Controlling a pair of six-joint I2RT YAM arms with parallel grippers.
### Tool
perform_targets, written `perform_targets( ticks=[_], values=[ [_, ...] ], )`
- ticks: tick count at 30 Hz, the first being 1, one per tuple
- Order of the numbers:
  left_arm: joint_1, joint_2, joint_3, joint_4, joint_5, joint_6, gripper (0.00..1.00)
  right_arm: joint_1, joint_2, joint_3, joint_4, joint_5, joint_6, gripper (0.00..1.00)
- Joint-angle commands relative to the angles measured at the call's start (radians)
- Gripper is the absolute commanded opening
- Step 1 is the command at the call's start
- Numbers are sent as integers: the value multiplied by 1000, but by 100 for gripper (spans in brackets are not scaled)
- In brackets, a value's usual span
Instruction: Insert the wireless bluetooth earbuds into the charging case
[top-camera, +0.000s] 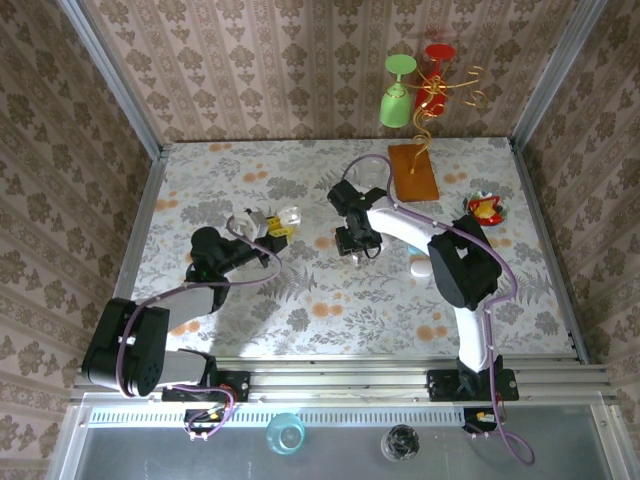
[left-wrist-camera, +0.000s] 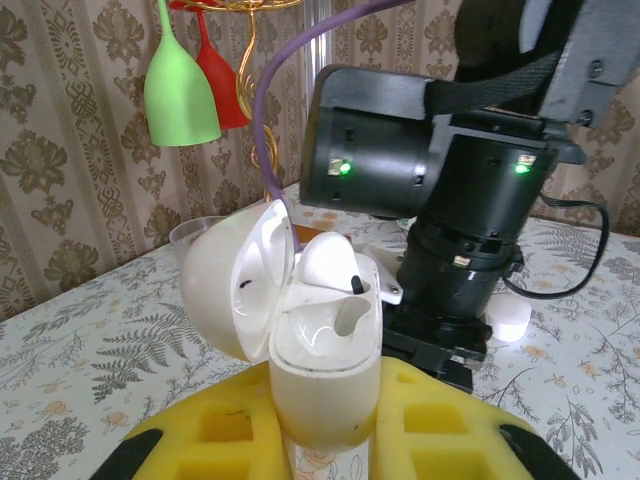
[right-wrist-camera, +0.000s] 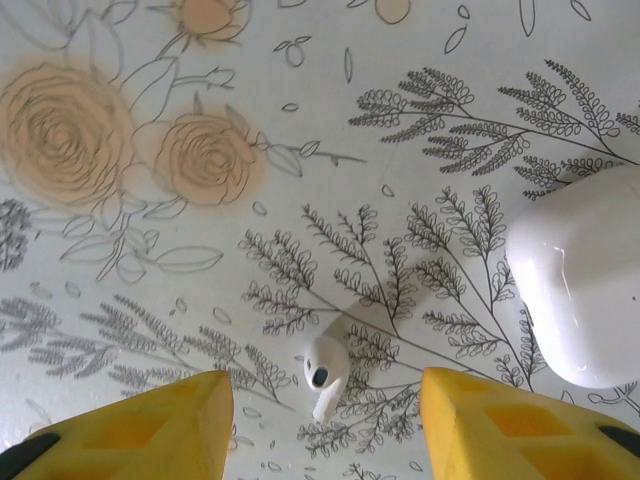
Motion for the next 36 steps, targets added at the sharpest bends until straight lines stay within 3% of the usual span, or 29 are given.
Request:
perform_targets(
  ticks=[1,19,36],
  values=[
    [3,0,-15,23,-3,22,0,-17,52,50,-120,2,69,53],
    [2,42,-30,81,25,8,0,-24,170,171,-201,-93,89,34],
    [0,43,-35,92,34,6,0,-25,179,150,-185,-106,86,29]
  ],
)
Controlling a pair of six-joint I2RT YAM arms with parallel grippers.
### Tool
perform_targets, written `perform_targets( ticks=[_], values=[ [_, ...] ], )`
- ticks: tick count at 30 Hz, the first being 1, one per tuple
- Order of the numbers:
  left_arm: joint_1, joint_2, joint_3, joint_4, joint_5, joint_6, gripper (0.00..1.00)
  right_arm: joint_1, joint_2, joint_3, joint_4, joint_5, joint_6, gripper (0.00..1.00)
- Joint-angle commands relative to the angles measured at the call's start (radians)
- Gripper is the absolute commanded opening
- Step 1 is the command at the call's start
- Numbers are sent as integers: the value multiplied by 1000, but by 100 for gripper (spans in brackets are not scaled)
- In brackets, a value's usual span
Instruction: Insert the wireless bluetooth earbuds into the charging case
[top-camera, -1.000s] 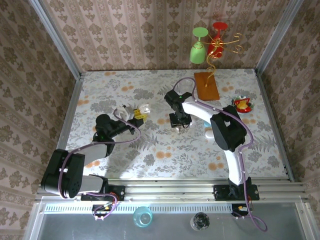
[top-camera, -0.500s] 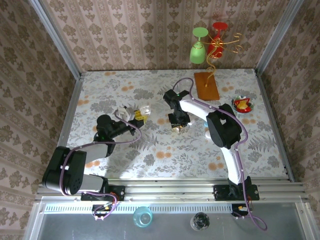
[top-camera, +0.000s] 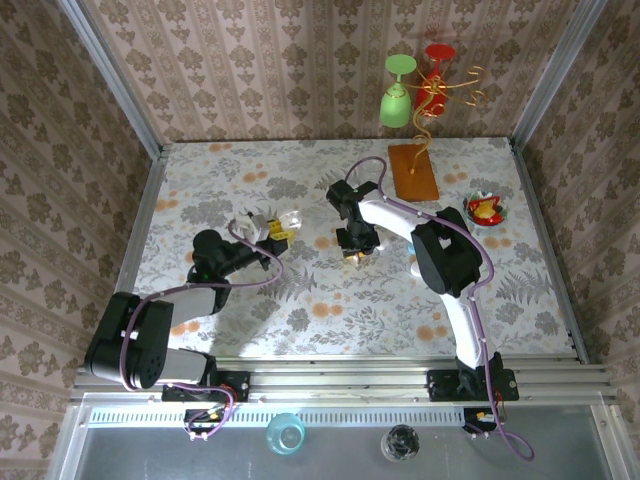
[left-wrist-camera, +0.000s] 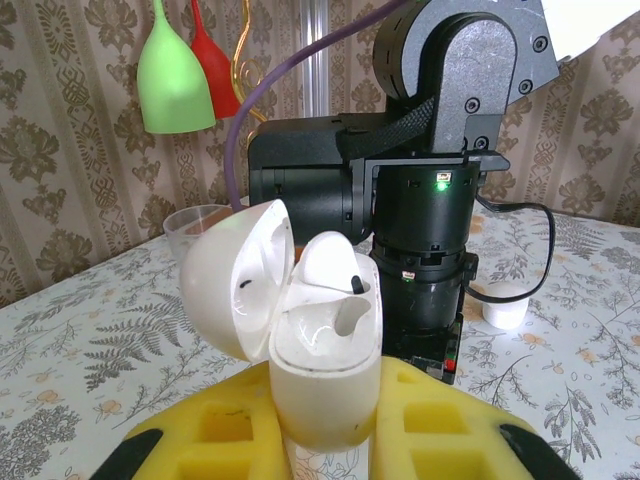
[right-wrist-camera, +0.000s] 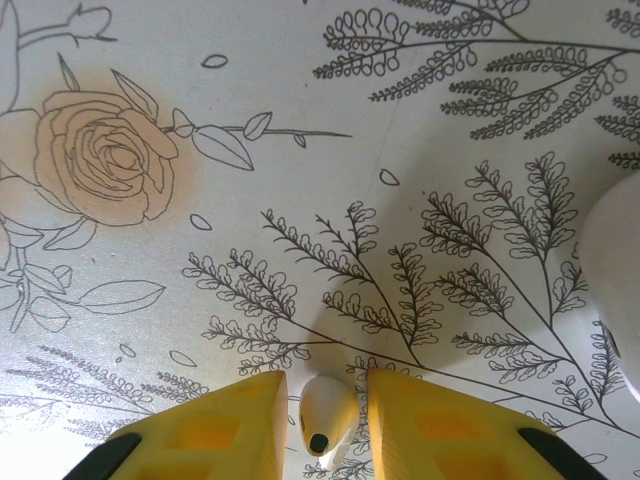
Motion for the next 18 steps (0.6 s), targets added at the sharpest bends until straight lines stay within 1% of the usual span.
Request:
perform_targets(
  ticks=[1,11,14,18],
  values=[
    [0,6,-12,41,26,0,0,-1,27,4,-29,-14,11,28],
    [-1,40,-10,62,22,1,0,-1,13,-25,13,1,11,23],
    [-4,41,-8,65,18,0,0,-2,-11,-52,41,7,11,21],
    [-10,42,-2,55,15,6,0,-4,-61,-96,98,12,6,21]
  ],
)
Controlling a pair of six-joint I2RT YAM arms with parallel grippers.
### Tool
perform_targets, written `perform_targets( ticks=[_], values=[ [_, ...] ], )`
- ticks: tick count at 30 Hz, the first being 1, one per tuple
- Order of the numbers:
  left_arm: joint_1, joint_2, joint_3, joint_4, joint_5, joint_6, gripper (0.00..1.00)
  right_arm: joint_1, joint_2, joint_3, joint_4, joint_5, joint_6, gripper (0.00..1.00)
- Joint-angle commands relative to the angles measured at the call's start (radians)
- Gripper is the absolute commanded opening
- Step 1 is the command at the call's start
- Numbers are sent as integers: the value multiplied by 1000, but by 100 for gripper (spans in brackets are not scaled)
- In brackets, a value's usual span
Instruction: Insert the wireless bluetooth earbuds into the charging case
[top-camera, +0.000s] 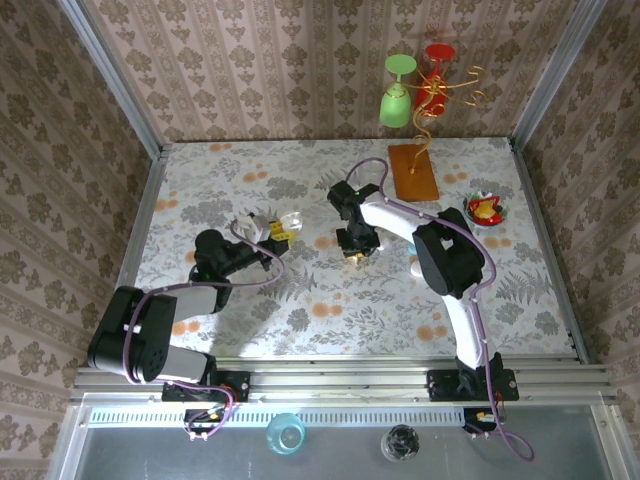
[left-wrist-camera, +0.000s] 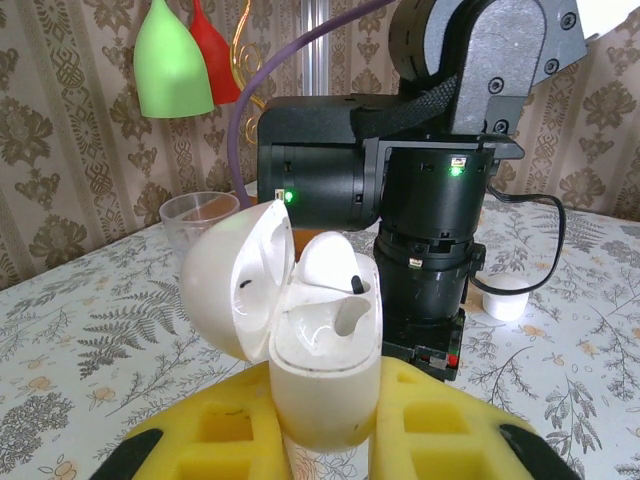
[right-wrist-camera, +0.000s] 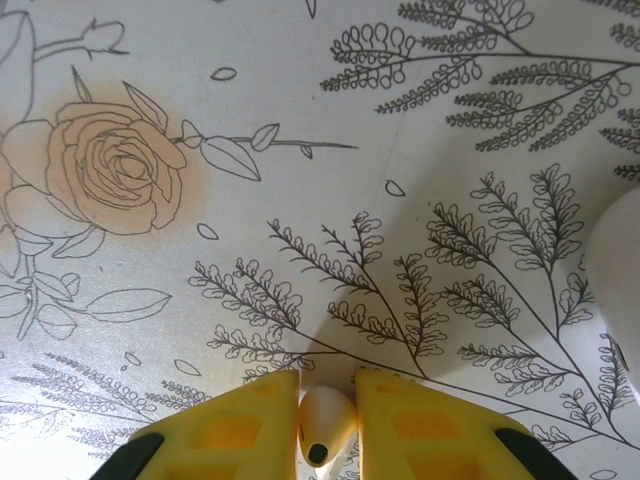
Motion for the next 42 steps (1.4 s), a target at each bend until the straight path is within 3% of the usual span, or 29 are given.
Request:
perform_targets(
  ticks=[1,11,20,26,36,42],
  values=[
    [-13,4,0,33,7,13,0,-5,-49,-52,48,13,6,21],
    [-83,23,52,-60,-54,67,0,-34,-312,-315,429,-30,-21,22],
    [-142,73,117,-93,-89,45,0,-51,-578,-565,787,-15,-79,16],
    [-187,115,162,-95,-88,40,0,-72,-727,-684,979,-117,-87,15],
    [-194,137,179,-94,-76,49,0,-72,-843,-693,1093,-387,-207,15],
    [-194,133,176,-93,-63,48,0,-42,-821,-640,1053,-484,-330,15]
  ],
)
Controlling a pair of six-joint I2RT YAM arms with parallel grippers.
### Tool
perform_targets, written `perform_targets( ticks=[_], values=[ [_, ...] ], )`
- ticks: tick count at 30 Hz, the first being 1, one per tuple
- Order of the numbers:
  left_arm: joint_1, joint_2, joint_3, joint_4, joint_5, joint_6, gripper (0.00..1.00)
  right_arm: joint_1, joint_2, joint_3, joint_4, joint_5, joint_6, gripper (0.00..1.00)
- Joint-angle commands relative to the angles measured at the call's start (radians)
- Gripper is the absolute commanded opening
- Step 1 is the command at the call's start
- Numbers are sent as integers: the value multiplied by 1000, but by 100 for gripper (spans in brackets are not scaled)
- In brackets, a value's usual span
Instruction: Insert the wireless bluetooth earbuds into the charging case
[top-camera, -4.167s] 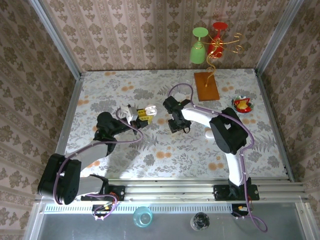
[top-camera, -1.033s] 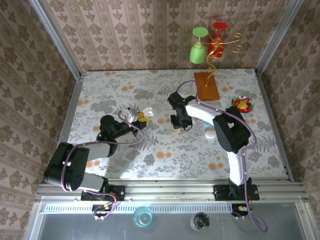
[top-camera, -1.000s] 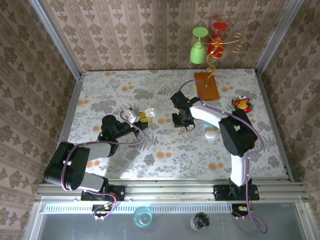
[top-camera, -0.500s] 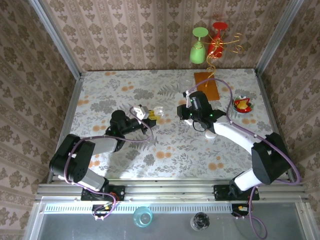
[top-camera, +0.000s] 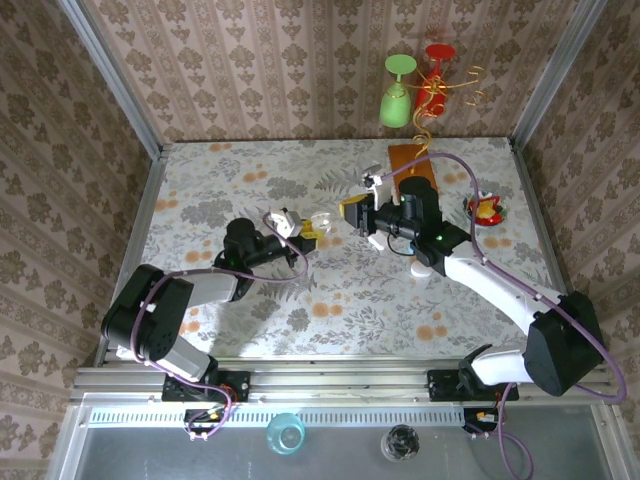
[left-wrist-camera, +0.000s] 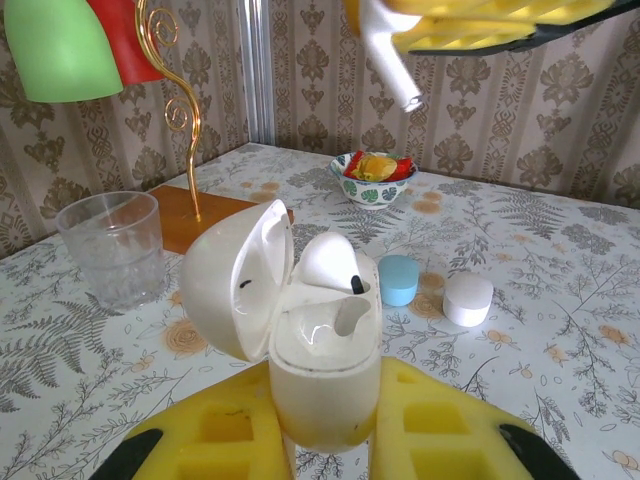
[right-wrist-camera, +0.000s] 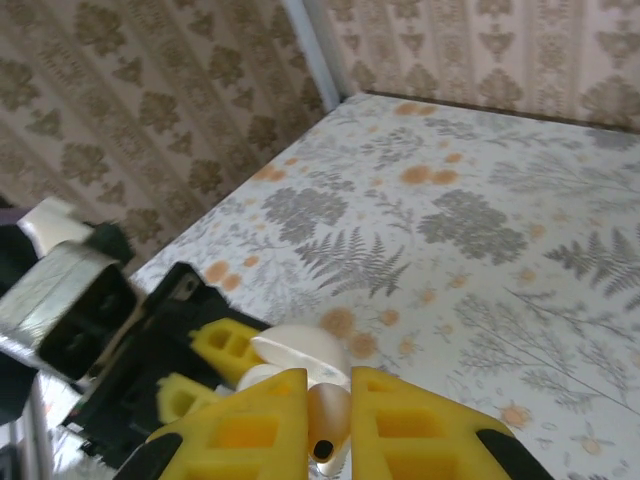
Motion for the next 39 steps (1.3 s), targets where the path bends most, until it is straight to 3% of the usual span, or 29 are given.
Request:
perform_targets(
  ticks=[1,10,39],
  values=[
    [-4,-5,21,-2,24,10,0,19,13,55,2,-101,-99,15],
    [-4,-21,8,21,47,-8,0,68,74,81,10,-96,-185,14],
    [0,-31,12,69,80,-47,0,80,143,57,45,-28,-177,13]
  ],
)
